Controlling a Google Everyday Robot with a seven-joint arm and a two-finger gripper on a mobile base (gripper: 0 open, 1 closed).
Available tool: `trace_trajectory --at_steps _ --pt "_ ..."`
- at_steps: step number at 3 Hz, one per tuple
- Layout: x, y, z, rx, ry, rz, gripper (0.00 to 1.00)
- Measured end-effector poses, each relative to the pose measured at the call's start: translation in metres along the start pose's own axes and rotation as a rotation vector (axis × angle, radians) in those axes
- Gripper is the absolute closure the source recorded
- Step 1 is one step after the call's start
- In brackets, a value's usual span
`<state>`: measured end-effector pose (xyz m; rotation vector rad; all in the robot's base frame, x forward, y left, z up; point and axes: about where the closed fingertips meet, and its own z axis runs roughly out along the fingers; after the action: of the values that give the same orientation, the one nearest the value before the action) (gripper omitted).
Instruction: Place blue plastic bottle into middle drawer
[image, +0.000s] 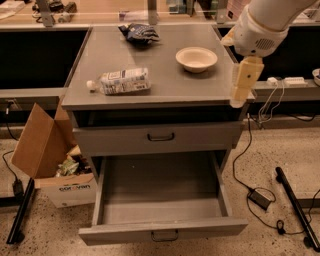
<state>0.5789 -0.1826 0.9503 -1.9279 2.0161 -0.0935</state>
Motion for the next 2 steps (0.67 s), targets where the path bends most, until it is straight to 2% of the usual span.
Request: trace_trajectory --at_steps 1,2 --pt "-0.019 -0.026 0.040 -0.018 -0.009 -0.063 0.00" --pt "-0.043 -0.057 0.079 -0.028 -0.053 -0.110 0.00"
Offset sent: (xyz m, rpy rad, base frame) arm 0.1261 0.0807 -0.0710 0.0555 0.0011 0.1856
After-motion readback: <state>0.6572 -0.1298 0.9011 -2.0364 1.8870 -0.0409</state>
